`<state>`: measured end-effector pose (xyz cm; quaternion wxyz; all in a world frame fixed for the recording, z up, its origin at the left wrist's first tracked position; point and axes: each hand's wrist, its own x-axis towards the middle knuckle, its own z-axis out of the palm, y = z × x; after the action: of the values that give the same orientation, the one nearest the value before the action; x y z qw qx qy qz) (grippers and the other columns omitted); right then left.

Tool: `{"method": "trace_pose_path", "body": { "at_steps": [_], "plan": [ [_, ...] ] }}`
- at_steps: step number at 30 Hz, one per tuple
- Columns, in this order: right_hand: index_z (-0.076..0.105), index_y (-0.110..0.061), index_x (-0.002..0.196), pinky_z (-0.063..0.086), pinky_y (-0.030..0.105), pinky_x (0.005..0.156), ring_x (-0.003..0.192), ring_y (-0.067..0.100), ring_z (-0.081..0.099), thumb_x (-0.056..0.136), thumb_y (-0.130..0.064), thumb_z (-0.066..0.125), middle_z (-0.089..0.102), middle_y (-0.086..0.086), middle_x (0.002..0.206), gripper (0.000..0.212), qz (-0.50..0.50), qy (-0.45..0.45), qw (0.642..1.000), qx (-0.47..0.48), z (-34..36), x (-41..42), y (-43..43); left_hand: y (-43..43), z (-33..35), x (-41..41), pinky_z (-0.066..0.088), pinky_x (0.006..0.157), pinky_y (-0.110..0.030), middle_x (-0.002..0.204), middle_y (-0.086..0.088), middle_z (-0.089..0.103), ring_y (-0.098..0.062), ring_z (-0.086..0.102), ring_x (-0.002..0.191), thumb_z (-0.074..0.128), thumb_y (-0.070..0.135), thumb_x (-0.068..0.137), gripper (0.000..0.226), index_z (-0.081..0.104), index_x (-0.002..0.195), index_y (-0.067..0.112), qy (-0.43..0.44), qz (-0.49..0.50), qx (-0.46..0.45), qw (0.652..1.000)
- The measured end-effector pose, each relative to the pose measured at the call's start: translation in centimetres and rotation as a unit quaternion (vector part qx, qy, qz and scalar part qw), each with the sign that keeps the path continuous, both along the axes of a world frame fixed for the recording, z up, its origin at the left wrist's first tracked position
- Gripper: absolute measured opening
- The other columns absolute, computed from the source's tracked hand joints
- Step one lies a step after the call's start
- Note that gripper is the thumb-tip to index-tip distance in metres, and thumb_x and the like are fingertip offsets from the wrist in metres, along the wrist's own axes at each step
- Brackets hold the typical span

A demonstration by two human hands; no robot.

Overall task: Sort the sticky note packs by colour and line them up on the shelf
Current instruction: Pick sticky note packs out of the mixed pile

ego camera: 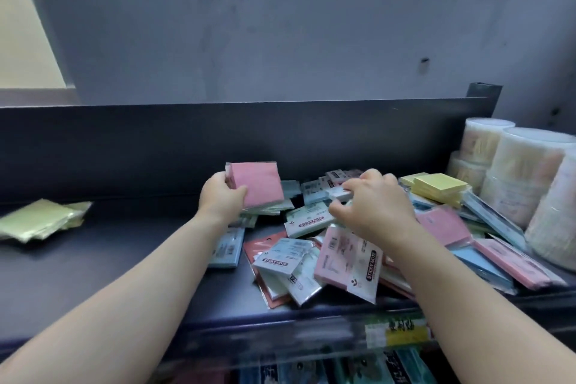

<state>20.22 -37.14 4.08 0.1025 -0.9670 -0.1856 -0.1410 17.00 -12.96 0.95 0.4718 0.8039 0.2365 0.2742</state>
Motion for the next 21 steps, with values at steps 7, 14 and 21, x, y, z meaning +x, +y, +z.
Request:
{"method": "trace_pose_path", "body": {
  "at_steps": [7,14,21],
  "plan": [
    [0.066,-0.022,0.098,0.037,0.032,0.067,0.085,0.026,0.053,0.087,-0.063,0.043,0.054,0.003,0.089,0.048,0.129,-0.075,0.983,0.103,1.2,-2.4,6.3,2.3,0.5,-3.4,0.054,0.057,-0.030,0.096,-0.008,0.063,-0.021,0.064,0.080,0.049,0.008,0.096,0.013,0.058,0.092,0.016,-0.079,-0.034,-0.237,0.968],
    [0.045,-0.015,0.070,0.034,0.035,0.059,0.069,0.028,0.046,0.095,-0.038,0.049,0.049,0.003,0.070,0.034,0.223,-0.066,0.959,0.160,0.5,-5.0,14.6,8.6,0.4,-9.8,0.053,0.053,-0.025,0.101,-0.005,0.062,-0.017,0.062,0.083,0.045,0.009,0.098,0.015,0.057,0.099,0.017,-0.105,-0.009,-0.255,0.961],
    [0.056,-0.011,0.098,0.038,0.031,0.058,0.070,0.022,0.050,0.091,-0.014,0.054,0.057,0.003,0.081,0.007,0.283,-0.002,0.931,0.231,0.9,-9.7,25.2,18.6,0.0,-18.4,0.051,0.054,-0.024,0.092,-0.001,0.062,-0.013,0.059,0.077,0.042,0.006,0.097,0.022,0.058,0.108,0.017,-0.123,0.035,-0.183,0.975]
  ]
}}
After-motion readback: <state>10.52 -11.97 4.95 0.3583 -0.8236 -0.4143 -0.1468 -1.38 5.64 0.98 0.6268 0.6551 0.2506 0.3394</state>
